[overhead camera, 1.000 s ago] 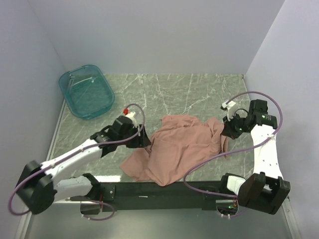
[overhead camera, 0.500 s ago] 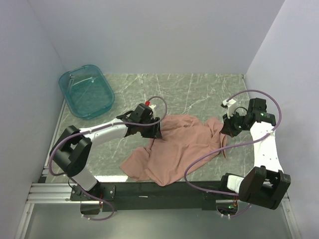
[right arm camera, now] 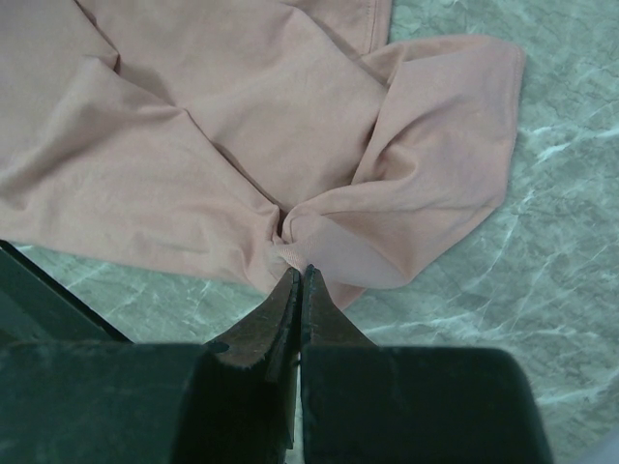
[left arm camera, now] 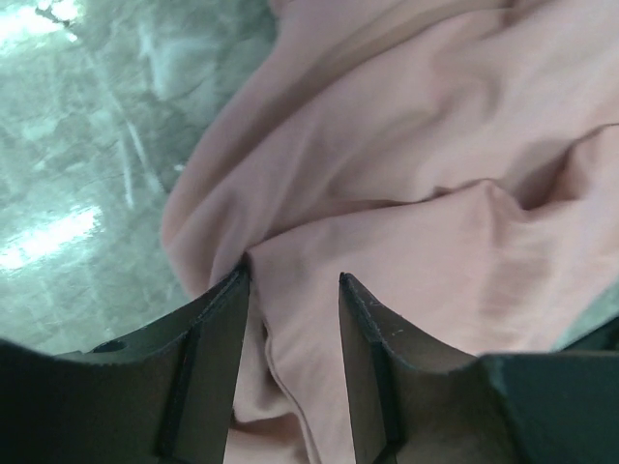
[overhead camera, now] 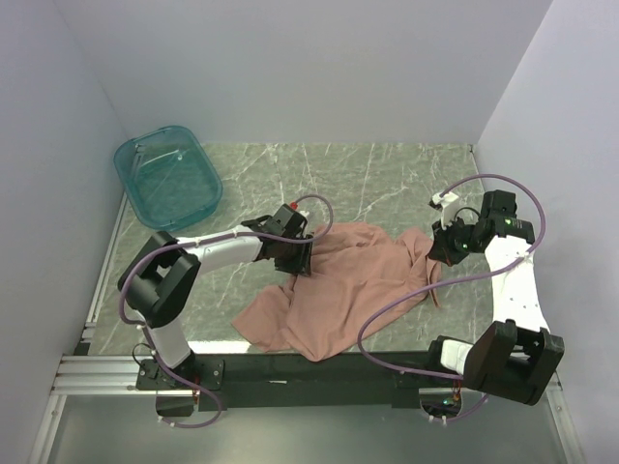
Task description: Fold and stack the t-shirts
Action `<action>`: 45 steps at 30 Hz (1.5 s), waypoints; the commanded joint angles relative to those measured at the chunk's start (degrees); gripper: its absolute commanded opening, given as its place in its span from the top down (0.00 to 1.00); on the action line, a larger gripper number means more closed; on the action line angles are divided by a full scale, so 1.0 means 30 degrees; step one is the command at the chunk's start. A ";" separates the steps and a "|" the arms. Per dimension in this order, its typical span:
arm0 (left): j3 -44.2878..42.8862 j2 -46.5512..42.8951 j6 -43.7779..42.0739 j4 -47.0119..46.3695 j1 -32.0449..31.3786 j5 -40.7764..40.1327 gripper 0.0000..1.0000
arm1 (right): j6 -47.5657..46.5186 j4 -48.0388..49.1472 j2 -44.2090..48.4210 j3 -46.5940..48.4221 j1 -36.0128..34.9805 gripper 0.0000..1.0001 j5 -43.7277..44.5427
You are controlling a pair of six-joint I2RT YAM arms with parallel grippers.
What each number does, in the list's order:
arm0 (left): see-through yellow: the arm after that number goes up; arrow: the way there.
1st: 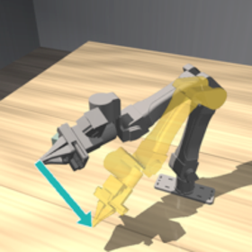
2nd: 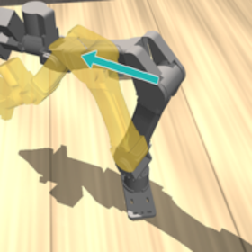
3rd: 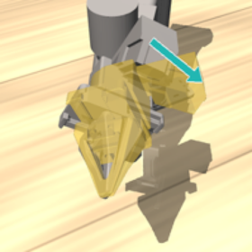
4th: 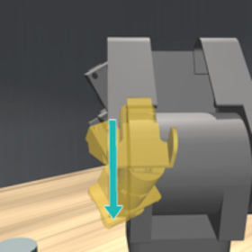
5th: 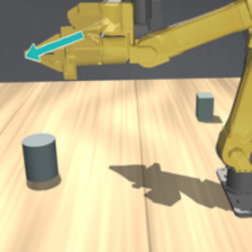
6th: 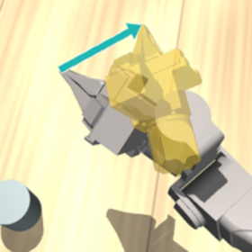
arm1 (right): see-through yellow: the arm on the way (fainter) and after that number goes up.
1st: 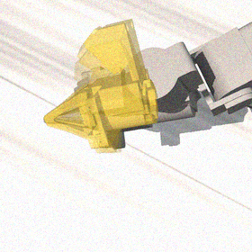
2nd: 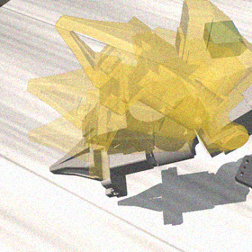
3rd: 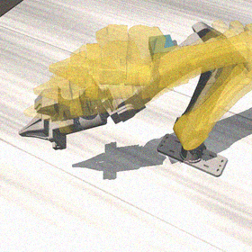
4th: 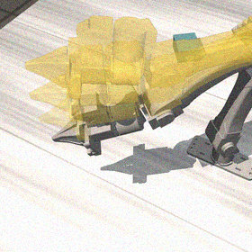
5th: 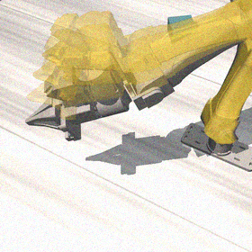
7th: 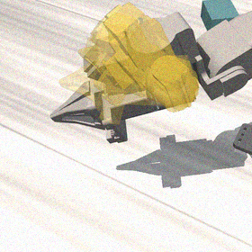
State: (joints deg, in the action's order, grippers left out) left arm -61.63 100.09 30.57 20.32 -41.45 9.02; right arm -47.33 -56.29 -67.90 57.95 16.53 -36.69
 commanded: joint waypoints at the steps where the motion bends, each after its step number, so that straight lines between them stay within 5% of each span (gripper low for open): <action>1: -0.0932 0.0209 -0.0580 0.0435 -0.0157 -0.1188 0.52 | 0.0249 0.0483 -0.0102 0.0516 0.0055 1.00 -0.0164; 10: -0.1226 0.0912 -0.0814 0.0582 -0.0655 -0.1338 0.54 | 0.0367 0.0425 -0.0131 0.0487 0.0084 1.00 -0.0076; 19: -0.1079 0.0331 -0.0697 0.0171 -0.0743 -0.1129 0.99 | 0.0338 0.0074 -0.0307 0.1365 0.0055 1.00 -0.0105; 45: -0.0843 -1.7512 -0.1659 0.2107 0.0516 -1.2815 1.00 | 0.3474 0.0250 -0.2884 1.0385 -0.0971 1.00 0.1886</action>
State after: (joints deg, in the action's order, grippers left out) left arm -63.00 51.31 27.90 27.33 -40.32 -21.43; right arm -37.67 -57.56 -76.47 83.20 13.74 -32.69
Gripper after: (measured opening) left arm 0.015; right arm 0.010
